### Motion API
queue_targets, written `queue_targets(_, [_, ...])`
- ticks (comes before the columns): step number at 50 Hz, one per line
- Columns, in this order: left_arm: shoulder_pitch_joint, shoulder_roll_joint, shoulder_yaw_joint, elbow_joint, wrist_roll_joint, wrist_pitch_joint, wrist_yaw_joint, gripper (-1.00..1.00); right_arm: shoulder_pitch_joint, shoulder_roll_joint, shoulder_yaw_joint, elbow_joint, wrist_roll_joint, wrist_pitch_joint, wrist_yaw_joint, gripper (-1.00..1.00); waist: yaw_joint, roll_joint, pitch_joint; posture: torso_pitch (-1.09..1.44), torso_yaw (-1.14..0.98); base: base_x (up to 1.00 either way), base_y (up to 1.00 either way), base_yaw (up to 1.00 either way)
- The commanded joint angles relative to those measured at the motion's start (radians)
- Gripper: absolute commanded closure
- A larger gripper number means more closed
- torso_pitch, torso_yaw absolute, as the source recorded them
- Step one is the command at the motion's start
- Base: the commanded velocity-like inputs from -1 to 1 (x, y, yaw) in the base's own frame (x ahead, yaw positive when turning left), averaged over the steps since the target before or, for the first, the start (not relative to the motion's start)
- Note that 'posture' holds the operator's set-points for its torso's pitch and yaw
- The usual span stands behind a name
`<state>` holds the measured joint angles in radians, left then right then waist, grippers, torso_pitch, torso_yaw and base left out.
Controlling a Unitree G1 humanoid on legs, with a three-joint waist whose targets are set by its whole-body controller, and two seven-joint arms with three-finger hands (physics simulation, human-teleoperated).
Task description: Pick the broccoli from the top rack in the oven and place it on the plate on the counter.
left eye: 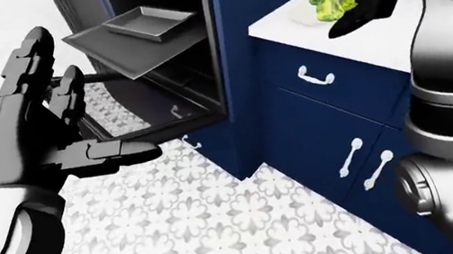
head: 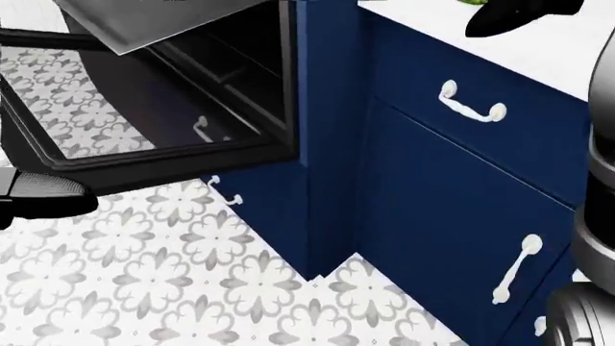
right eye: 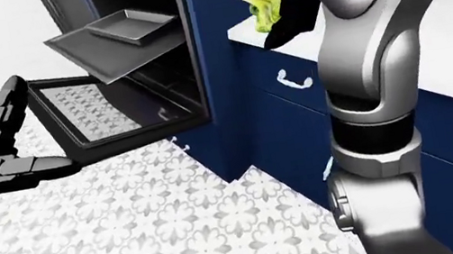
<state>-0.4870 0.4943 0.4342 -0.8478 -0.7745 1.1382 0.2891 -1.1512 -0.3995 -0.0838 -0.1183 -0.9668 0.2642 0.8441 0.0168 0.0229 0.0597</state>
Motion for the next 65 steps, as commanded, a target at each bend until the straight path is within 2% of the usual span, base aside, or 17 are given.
queue_targets(1, [-0.026,0.006,-0.01,-0.018,-0.002,-0.027,-0.009,-1.0,-0.017,-0.02,-0.026,-0.016,-0.002,0.023,-0.013,1.0,-0.01,0.013,-0.018,0.0,0.0,0.05,0.0,-1.0])
queue_targets(7, [-0.026,0.005,-0.003,-0.022,-0.004,-0.021,-0.01,-1.0,0.005,-0.019,-0.023,-0.028,0.008,0.028,-0.019,1.0,-0.015,-0.081,-0.061,0.0,0.0,0.05,0.0,-1.0])
queue_targets(10, [-0.03,0.003,0.001,-0.029,-0.014,-0.011,-0.002,-1.0,0.015,-0.015,-0.008,-0.034,-0.004,0.013,-0.024,0.99,-0.018,-0.053,-0.009,0.0,0.0,0.03,0.0,-0.46])
queue_targets(13, [-0.033,0.007,0.011,-0.032,-0.03,-0.003,0.006,-1.0,0.008,0.002,-0.005,-0.032,-0.01,0.011,-0.027,1.0,-0.03,-0.026,0.005,0.0,0.0,0.01,0.0,0.0])
queue_targets(20, [-0.026,0.02,0.023,-0.032,-0.055,-0.007,0.018,-1.0,0.006,0.02,-0.001,-0.041,-0.017,0.014,-0.017,1.0,-0.044,0.096,-0.004,0.0,0.0,0.42,0.0,0.0])
queue_targets(22, [-0.024,0.021,0.018,-0.028,-0.057,-0.014,0.021,-1.0,0.014,0.022,-0.003,-0.037,-0.015,0.008,-0.025,1.0,-0.037,0.077,0.017,0.0,0.0,0.57,0.0,0.0])
queue_targets(37, [-0.005,0.04,0.047,-0.029,-0.088,-0.026,0.03,-1.0,0.023,0.028,-0.001,-0.046,-0.018,0.007,-0.03,0.99,0.004,-0.045,-0.034,0.0,0.0,0.48,0.0,0.0])
queue_targets(39, [-0.006,0.047,0.057,-0.031,-0.106,-0.023,0.039,-1.0,0.022,0.028,-0.001,-0.047,-0.018,0.006,-0.027,1.0,0.007,-0.067,0.001,0.0,0.0,0.0,0.0,0.0])
queue_targets(45, [0.009,0.061,0.064,-0.03,-0.126,-0.041,0.048,-1.0,0.026,0.032,0.0,-0.052,-0.021,0.006,-0.025,1.0,-0.016,-0.037,0.029,0.0,0.0,0.0,0.0,0.0])
queue_targets(49, [0.028,0.065,0.063,-0.026,-0.122,-0.057,0.043,-1.0,0.022,0.029,-0.004,-0.047,-0.018,0.009,-0.028,1.0,-0.01,0.046,-0.004,0.0,0.0,0.0,0.0,0.0])
queue_targets(50, [0.025,0.067,0.062,-0.025,-0.124,-0.056,0.045,-1.0,0.022,0.03,-0.003,-0.049,-0.018,0.011,-0.026,1.0,-0.023,0.021,-0.004,0.0,0.0,0.0,0.0,0.0])
queue_targets(52, [0.018,0.07,0.06,-0.024,-0.132,-0.053,0.053,-1.0,0.025,0.031,-0.003,-0.048,-0.015,0.012,-0.03,1.0,-0.014,0.041,-0.003,0.0,0.0,0.02,0.0,0.0])
queue_targets(53, [0.019,0.071,0.059,-0.024,-0.132,-0.054,0.054,-1.0,0.025,0.031,-0.003,-0.049,-0.016,0.013,-0.03,1.0,-0.015,0.05,-0.032,0.0,0.0,0.1,0.0,0.0])
queue_targets(59, [0.032,0.075,0.071,-0.021,-0.138,-0.066,0.052,-1.0,0.022,0.031,-0.001,-0.049,-0.011,0.008,-0.03,1.0,-0.015,0.019,-0.021,0.0,0.0,0.12,0.0,0.0])
queue_targets(63, [0.054,0.08,0.095,-0.025,-0.153,-0.075,0.05,-1.0,0.028,0.037,0.003,-0.051,-0.007,0.004,-0.032,1.0,-0.018,-0.06,-0.024,0.0,0.0,0.04,0.0,0.0])
queue_targets(64, [0.058,0.083,0.098,-0.024,-0.155,-0.079,0.049,-1.0,0.028,0.039,0.003,-0.054,-0.008,0.007,-0.028,0.99,-0.023,-0.036,-0.029,0.0,0.0,0.0,0.14,0.0])
queue_targets(65, [0.063,0.086,0.102,-0.023,-0.158,-0.082,0.048,-1.0,0.024,0.042,0.003,-0.054,-0.011,0.015,-0.025,0.99,-0.007,-0.049,-0.041,0.0,0.0,0.0,0.0,0.38])
